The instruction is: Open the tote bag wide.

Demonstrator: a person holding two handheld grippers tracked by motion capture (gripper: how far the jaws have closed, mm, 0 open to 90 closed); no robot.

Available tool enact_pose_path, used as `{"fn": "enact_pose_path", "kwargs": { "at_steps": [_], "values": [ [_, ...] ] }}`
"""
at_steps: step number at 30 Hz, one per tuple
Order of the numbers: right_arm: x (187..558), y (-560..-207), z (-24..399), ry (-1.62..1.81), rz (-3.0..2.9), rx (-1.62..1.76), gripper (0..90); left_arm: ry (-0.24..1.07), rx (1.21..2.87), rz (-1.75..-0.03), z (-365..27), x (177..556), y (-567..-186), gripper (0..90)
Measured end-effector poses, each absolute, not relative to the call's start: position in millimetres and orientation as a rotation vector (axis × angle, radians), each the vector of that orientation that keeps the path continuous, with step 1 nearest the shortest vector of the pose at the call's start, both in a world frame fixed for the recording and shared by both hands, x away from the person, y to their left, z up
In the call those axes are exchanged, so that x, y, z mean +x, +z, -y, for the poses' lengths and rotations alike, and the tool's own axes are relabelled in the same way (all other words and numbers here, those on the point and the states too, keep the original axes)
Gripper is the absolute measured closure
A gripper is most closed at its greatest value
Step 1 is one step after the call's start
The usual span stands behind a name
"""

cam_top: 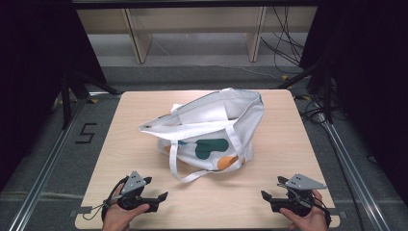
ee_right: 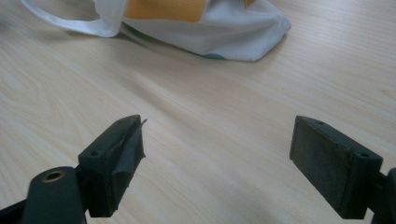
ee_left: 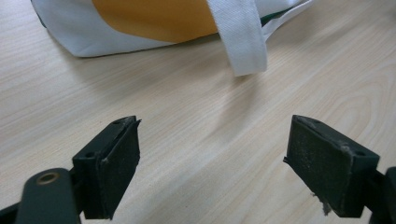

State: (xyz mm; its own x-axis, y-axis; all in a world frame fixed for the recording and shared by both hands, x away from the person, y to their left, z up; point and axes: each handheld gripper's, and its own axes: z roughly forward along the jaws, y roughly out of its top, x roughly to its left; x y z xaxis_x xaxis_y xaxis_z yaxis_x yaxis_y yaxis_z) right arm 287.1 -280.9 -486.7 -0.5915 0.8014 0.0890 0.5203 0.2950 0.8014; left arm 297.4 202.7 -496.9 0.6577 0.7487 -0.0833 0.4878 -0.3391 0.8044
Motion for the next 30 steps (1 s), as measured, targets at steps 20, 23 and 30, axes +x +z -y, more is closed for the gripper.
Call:
{"fn": "enact_pose_path", "kwargs": {
  "at_steps": [20, 23, 30],
  "values": [
    [299, -472, 280, 1.218, -2.217, 1.127, 21.7, 0.389, 2.009, -0.954, -203, 302, -489, 17.4],
    [302, -463, 278, 1.227, -2.203, 1.136, 25.9, 0.381, 1.972, -0.955, -201, 303, -484, 22.3],
    [317, -439, 272, 1.225, -2.203, 1.028, 45.1, 0.325, 1.916, -0.932, -203, 308, -468, 43.1]
  ]
}}
